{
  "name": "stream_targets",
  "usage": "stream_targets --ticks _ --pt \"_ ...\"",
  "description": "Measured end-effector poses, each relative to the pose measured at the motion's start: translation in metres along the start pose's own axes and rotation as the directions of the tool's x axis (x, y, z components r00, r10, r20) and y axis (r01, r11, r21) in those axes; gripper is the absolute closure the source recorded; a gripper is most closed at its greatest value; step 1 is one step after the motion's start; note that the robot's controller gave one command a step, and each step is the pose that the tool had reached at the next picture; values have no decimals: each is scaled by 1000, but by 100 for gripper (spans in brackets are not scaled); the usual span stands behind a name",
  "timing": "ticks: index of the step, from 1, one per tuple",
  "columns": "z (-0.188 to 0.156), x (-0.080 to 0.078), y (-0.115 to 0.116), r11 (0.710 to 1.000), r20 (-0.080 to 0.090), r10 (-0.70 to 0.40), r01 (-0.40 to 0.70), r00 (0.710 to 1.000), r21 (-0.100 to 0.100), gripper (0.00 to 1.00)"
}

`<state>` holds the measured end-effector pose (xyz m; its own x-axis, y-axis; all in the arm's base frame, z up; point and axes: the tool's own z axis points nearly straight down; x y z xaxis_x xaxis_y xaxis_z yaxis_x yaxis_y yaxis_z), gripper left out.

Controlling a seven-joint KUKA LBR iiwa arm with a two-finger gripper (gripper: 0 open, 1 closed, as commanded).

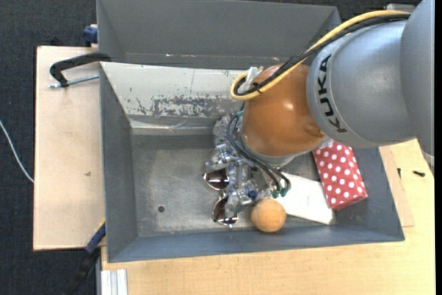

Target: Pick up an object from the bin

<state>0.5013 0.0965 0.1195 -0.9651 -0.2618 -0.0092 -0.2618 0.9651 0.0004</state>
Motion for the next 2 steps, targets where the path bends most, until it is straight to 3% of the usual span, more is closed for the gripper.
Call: stream_targets --ticks 1,2 --pt "45 -2 -14 949 2 -315 315 949 1 100" --pt "45 -2 -15 949 2 -315 315 949 1 100"
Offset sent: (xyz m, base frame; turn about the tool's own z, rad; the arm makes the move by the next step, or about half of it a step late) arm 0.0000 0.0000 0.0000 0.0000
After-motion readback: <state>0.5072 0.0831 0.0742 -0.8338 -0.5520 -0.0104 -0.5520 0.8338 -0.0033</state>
